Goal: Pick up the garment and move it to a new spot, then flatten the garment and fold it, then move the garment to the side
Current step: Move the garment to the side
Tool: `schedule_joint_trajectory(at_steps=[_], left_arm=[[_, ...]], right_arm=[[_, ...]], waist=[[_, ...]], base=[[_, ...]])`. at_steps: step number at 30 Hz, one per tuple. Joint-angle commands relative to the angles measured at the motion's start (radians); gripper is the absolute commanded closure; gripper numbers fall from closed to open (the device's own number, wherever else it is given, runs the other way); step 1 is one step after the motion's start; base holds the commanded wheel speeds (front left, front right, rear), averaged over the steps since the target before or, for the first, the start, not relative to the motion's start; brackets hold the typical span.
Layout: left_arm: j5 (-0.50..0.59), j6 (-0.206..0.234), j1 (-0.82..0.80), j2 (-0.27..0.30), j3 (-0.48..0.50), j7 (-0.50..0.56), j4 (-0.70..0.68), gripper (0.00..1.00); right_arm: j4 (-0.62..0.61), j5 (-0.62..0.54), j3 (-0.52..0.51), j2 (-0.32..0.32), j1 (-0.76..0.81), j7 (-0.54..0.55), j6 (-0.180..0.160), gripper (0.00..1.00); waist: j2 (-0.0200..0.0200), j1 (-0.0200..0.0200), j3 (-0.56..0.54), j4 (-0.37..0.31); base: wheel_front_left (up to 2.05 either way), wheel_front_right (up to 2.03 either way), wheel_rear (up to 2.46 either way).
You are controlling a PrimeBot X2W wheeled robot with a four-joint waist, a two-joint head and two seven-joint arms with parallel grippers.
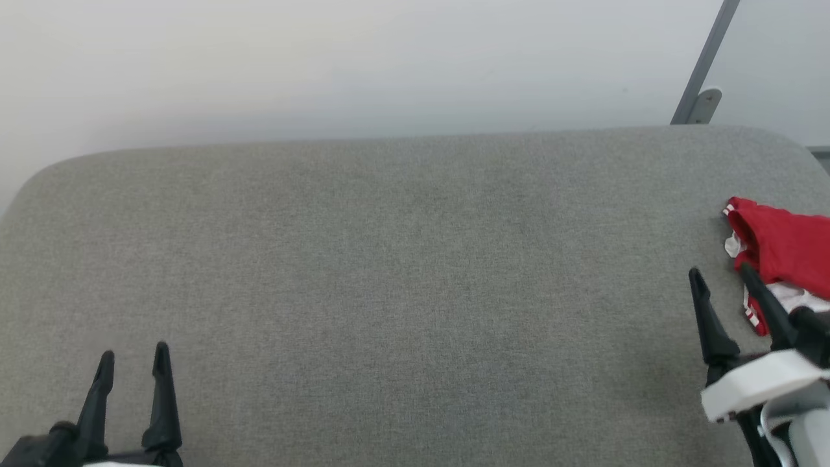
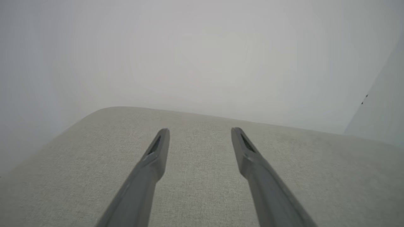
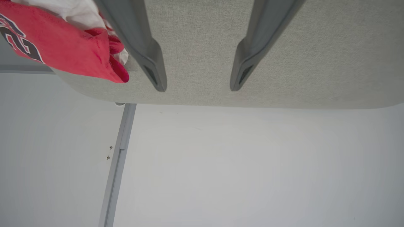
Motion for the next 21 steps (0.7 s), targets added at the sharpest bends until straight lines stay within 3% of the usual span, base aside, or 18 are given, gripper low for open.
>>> schedule_joint_trajectory(at_steps=[1,21], left_arm=[[0.01,-0.002,0.02,-0.003,0.009,-0.005,-0.007,0.0],[0.03,-0.002,0.079,-0.057,0.023,-0.005,-0.024,0.0]], right_arm=[[-0.015,-0.01,-0.011,0.012,0.026,-0.003,0.0,0.0],[-0.128,-0.066,-0.116,0.139,0.211,-0.003,0.0,0.0]], waist=[[-0.0001,0.0,-0.01,0.002],[-0.0001,0.0,-0.038,-0.008]], base=[[0.0,0.0,0.0],[0.0,0.0,0.0]])
